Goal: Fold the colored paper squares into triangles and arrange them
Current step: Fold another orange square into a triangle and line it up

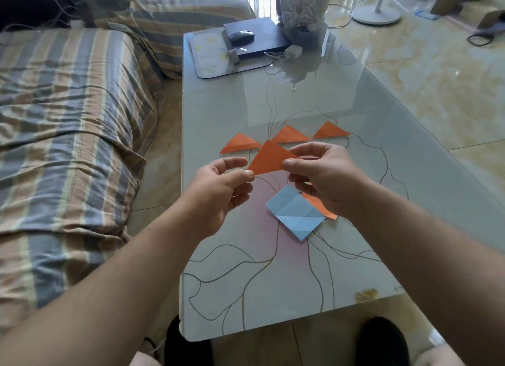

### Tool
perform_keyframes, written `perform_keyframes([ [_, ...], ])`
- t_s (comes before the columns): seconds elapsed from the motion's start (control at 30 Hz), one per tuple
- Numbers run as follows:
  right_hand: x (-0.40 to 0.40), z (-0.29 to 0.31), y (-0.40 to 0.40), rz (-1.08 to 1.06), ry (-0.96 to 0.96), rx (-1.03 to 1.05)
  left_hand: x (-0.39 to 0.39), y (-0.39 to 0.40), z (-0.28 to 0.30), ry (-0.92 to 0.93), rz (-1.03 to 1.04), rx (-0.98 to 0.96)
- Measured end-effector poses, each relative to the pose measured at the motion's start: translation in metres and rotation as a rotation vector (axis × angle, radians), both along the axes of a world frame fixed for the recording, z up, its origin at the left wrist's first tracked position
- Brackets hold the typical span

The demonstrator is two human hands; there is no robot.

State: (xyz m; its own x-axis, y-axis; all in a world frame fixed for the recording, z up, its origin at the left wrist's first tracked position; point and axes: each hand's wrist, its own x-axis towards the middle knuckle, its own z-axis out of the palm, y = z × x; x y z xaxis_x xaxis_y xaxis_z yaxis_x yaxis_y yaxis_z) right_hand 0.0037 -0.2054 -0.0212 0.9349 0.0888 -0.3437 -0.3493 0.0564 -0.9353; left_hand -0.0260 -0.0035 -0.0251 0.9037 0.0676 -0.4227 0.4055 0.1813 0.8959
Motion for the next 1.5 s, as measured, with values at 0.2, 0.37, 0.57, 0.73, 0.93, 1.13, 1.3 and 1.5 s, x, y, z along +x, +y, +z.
perform_keyframes([
  [0.2,0.003,-0.002,-0.003,-0.156,0.101,0.21,0.003,-0.004,-0.005,0.055,0.124,-0.072],
  [0.37,-0.016,-0.013,0.024,0.093,0.193,0.134,-0.005,-0.021,-0.013,0.138,0.112,-0.175],
  [0.57,-0.017,-0.016,0.029,0.047,0.15,0.05,-0.008,-0.024,-0.017,0.109,0.15,-0.151],
  [0.73,0.003,-0.014,0.008,-0.115,0.115,0.065,0.002,-0.013,-0.021,0.085,0.198,-0.043],
  [0.93,0.018,-0.037,-0.012,-0.168,0.18,0.014,0.011,0.003,-0.048,0.113,0.102,0.276],
  [1.13,0.042,-0.045,-0.045,-0.219,0.175,-0.119,0.057,0.005,-0.066,0.112,0.187,0.376],
  [1.3,0.04,-0.044,-0.055,-0.072,0.048,-0.327,0.099,0.013,-0.064,0.044,0.088,0.787],
  [1.5,0.04,-0.05,-0.074,-0.076,-0.087,-0.693,0.113,0.018,-0.071,0.043,0.05,1.0],
])
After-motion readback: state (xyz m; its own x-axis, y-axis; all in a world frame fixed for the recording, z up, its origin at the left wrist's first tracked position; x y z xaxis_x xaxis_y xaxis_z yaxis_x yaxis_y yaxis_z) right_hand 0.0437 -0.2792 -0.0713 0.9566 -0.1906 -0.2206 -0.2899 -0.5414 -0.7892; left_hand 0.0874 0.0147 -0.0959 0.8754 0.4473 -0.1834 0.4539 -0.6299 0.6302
